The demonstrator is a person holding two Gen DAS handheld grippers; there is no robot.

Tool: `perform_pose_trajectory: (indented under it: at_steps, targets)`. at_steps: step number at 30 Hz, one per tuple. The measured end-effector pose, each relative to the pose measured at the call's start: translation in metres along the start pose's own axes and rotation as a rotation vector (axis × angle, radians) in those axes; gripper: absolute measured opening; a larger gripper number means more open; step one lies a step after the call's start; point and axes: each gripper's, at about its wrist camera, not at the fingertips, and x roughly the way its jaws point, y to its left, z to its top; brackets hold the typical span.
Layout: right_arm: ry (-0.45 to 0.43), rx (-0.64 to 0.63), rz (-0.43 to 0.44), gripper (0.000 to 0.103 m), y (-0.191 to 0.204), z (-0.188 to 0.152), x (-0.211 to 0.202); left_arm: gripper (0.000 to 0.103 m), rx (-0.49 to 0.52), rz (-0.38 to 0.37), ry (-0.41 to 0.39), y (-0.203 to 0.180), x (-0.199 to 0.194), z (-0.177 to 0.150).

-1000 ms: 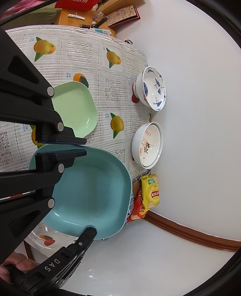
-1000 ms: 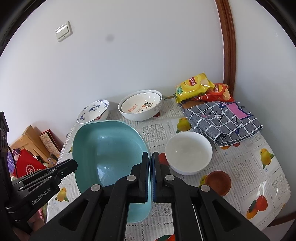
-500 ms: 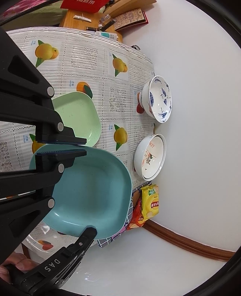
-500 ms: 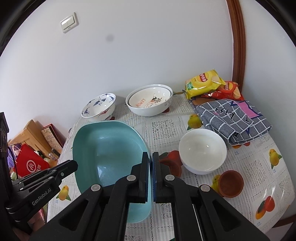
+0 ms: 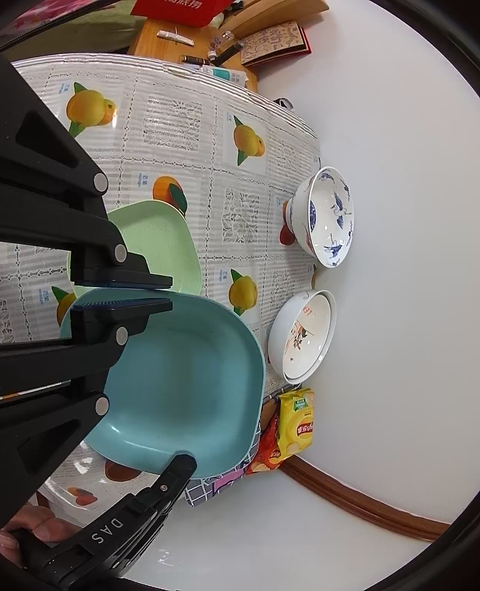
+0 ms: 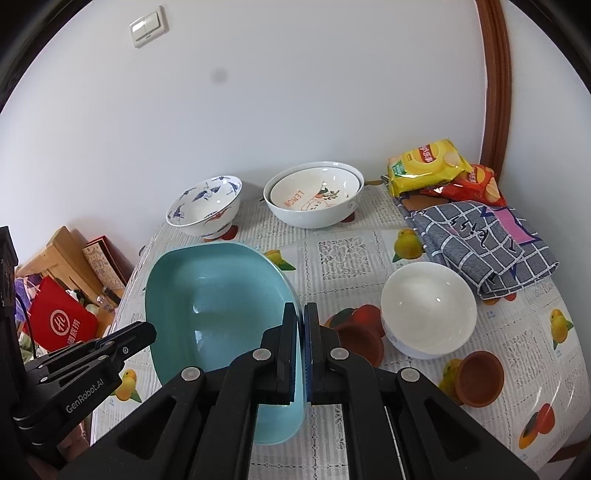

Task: Organize plates and bowls
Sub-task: 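Lower the light-blue plate onto the green plate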

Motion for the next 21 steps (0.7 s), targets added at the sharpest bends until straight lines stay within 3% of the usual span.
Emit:
perform_pose_trajectory:
  at_steps: [21]
  targets:
    - [0.125, -0.085, 0.030, 0.004, 0.044, -0.006, 0.073, 0.006, -0.115, 0.049, 0.090, 0.061, 0.045, -0.012]
